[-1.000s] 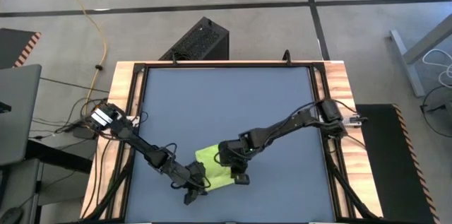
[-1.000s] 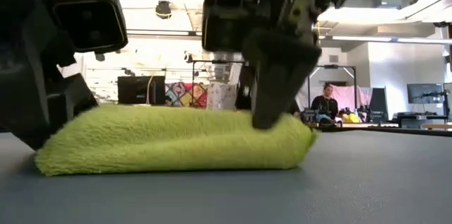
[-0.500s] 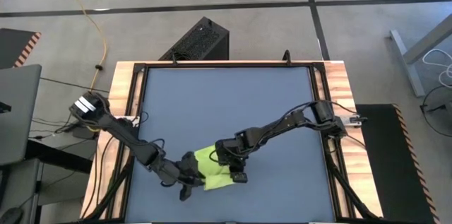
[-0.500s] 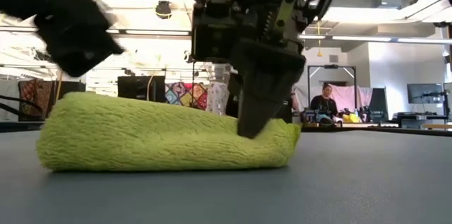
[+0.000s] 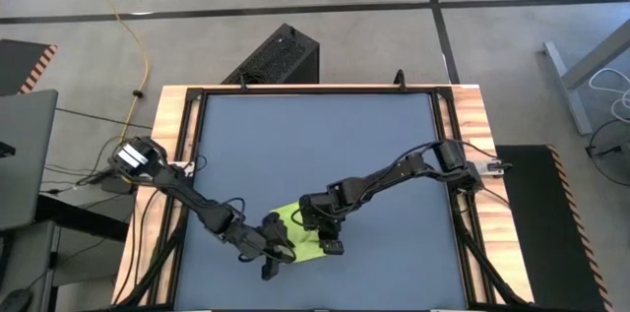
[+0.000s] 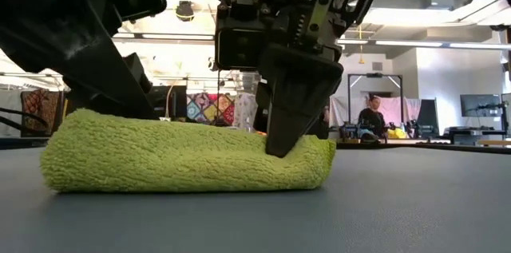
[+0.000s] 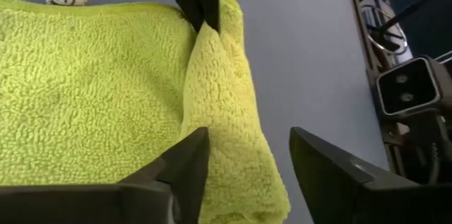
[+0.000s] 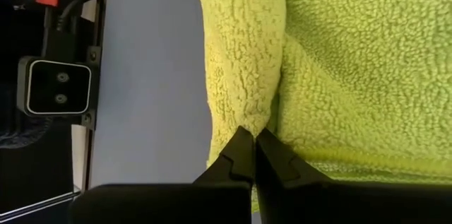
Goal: Roll towel
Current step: Roll the green towel
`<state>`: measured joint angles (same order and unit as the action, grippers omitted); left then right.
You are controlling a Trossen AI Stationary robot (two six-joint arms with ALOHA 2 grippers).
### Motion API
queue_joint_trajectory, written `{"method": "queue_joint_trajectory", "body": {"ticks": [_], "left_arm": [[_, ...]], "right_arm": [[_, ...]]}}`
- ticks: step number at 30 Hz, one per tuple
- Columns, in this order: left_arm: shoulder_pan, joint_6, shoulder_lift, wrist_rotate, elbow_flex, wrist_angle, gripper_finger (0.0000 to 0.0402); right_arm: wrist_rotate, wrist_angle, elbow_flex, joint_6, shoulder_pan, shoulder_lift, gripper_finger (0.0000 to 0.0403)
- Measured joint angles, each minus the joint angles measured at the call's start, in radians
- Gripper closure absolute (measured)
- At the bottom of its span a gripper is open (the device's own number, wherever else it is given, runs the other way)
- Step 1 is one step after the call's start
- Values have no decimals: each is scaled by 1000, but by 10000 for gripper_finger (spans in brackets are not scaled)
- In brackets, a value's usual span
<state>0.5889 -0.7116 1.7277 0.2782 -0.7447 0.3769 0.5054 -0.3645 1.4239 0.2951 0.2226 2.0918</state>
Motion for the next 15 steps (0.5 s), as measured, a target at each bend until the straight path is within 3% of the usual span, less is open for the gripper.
{"method": "queue_joint_trajectory", "body": {"ticks": [7,15], "left_arm": [[-1,-17,9,15,-7,-19,173],[-1,-59,9,-12,-7,-68,178]], "right_arm": [[0,3,0,4,0,0,384],[17,-17,24,21,5,0,384]]}}
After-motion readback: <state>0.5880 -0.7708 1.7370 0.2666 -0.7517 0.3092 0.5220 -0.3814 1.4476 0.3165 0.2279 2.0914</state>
